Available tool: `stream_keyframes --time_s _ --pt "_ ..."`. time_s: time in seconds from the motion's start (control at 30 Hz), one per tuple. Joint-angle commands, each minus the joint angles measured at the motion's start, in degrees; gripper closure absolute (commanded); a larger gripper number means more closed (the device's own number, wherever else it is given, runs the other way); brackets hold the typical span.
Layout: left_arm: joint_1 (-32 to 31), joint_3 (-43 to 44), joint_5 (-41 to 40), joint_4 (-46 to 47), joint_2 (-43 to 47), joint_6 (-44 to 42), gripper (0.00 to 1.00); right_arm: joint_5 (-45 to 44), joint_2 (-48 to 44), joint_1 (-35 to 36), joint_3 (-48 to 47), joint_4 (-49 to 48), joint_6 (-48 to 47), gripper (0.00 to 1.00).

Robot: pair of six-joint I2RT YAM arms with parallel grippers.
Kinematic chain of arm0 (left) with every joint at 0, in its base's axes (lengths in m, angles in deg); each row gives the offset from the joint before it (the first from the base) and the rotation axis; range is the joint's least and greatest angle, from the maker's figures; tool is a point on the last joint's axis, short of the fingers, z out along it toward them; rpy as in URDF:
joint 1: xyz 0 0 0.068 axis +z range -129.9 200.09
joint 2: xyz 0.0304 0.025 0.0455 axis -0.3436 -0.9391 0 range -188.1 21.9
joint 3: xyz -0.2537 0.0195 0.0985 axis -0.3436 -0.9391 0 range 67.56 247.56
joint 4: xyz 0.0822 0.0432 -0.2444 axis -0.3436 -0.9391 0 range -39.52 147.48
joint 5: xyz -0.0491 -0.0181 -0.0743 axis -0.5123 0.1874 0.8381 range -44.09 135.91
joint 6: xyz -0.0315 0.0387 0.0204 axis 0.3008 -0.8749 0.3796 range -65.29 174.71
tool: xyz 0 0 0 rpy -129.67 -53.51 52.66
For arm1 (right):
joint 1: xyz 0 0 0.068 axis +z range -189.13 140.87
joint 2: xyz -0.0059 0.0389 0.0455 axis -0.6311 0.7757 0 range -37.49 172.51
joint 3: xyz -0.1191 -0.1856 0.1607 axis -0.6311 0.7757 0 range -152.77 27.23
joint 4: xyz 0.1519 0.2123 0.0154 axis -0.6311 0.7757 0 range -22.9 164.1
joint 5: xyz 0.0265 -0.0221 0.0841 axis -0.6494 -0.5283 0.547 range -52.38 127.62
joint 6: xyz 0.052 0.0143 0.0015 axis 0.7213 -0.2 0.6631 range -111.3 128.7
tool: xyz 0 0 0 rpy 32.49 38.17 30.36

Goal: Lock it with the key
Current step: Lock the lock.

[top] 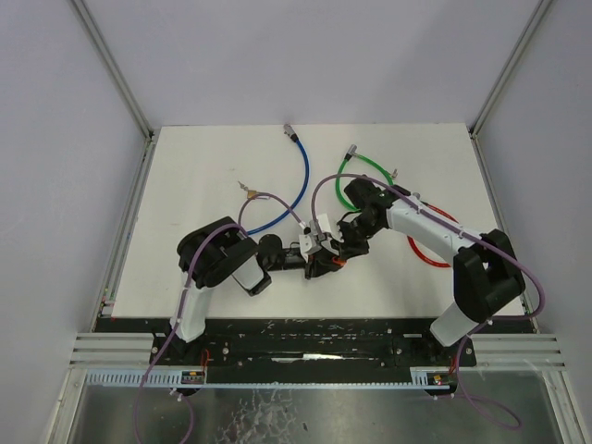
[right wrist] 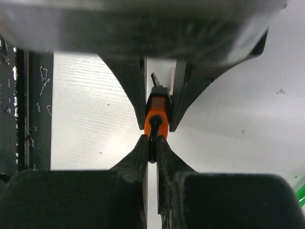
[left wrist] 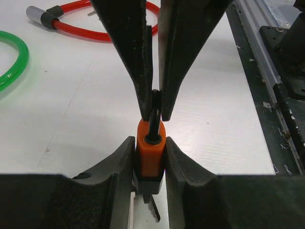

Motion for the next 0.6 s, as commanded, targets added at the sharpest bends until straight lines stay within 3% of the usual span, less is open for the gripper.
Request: stream_keyframes --time_s 0.0,0.2,0.27,0.3,0.37,0.4,0.57 --pt "0.48 -0.29 0.41 4.82 -1.28 -0.68 1.00 -6.42 7.72 0.91 5.35 2.72 -2.31 1.00" --pt "0.51 0.20 1.74 4.74 -1.08 0.51 1.00 -3.69 5.06 0.08 3.12 -0.16 1.90 1.00" --pt "0.52 0.16 2.30 4.74 -0.59 1.05 1.00 -0.47 2.78 -1.22 1.10 0.02 3.64 0.95" --pt "0.52 -0.05 2.34 4.74 -0.25 1.31 1.00 0.87 1.63 -2.06 0.26 0.18 5.62 0.88" --pt "0.50 -0.48 2.38 4.66 0.64 1.62 1.00 3.17 -1.46 -3.76 -0.89 0.58 7.40 0.59" --pt "0.52 -0.67 2.41 4.67 1.08 1.81 1.00 4.21 -2.92 -4.63 -1.29 0.98 7.78 0.50" --pt "0.51 -1.22 2.53 4.65 2.73 3.69 1.00 6.96 -10.52 -8.24 -1.80 0.76 9.24 0.32"
